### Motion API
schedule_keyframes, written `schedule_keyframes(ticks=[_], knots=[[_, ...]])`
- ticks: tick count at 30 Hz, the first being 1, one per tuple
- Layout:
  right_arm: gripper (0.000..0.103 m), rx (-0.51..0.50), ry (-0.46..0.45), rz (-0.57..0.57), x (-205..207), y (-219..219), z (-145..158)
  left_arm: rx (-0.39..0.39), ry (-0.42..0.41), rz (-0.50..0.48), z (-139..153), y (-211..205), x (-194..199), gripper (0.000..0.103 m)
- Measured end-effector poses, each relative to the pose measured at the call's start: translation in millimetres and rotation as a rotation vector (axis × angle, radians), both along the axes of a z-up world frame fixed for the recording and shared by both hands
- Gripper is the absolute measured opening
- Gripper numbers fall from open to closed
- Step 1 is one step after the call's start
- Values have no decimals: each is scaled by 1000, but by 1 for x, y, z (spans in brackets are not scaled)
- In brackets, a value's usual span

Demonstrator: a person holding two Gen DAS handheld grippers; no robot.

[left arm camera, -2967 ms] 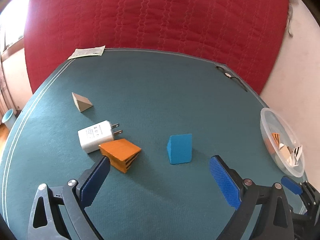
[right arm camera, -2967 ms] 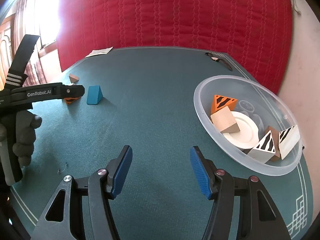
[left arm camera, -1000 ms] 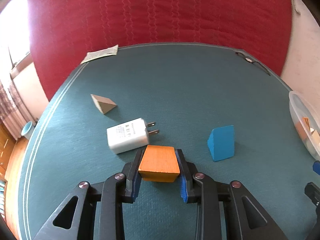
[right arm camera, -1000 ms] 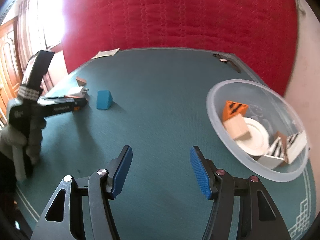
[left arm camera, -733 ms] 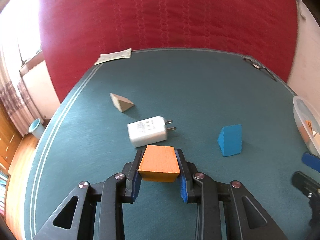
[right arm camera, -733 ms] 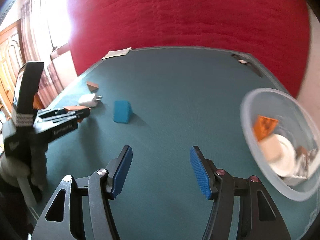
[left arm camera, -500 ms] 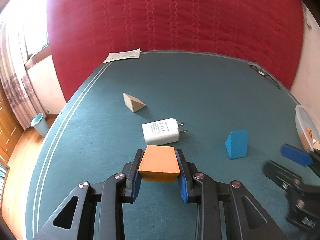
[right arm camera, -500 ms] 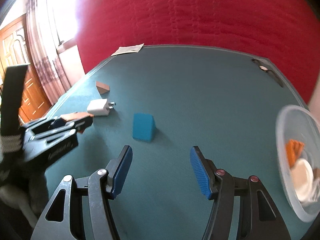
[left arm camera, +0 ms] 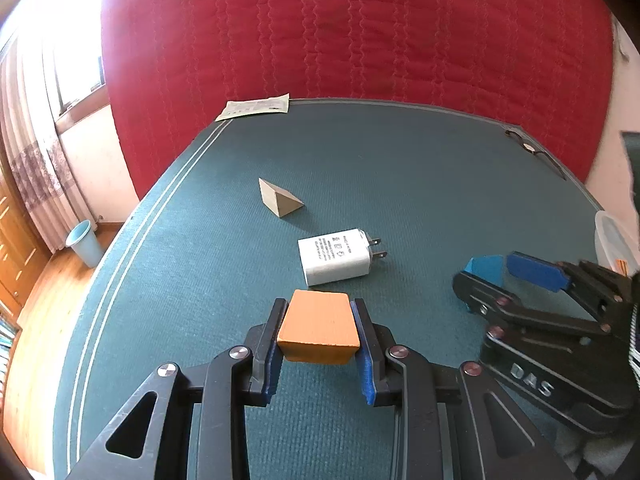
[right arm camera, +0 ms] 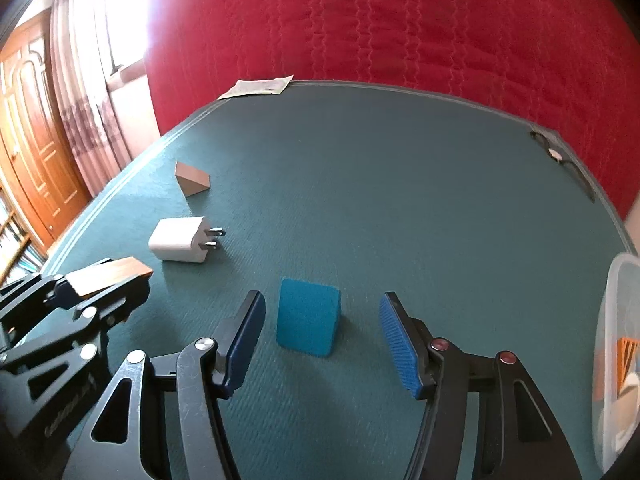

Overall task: Organize rigid objects
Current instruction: 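Close the right gripper on the blue wedge while the left holds the orange triangle, then carry the blue wedge and orange triangle toward the clear lid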

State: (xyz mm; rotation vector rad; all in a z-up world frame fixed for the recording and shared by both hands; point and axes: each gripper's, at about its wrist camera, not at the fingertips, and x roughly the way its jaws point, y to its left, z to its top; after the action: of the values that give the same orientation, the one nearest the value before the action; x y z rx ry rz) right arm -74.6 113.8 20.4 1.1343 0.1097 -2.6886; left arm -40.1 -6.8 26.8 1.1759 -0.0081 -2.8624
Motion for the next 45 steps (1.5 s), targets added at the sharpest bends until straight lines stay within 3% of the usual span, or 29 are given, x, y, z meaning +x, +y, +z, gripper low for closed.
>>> schedule_keyframes(ticks=[2,7,18,45], knots=[[44,1,-16,4,-6,-3,-2,-2,-3,2,-1,0,-1,32],[35,-11,-24,29,-8,-3,-2,2,-3,4,0,0,-1,32],[35,-47,-12,37,16,10,3,-1,-8,-7,-2,3,-1,32],[35,-136,96,-92,112,120,36,-8,10,-90,4,47,23,32]])
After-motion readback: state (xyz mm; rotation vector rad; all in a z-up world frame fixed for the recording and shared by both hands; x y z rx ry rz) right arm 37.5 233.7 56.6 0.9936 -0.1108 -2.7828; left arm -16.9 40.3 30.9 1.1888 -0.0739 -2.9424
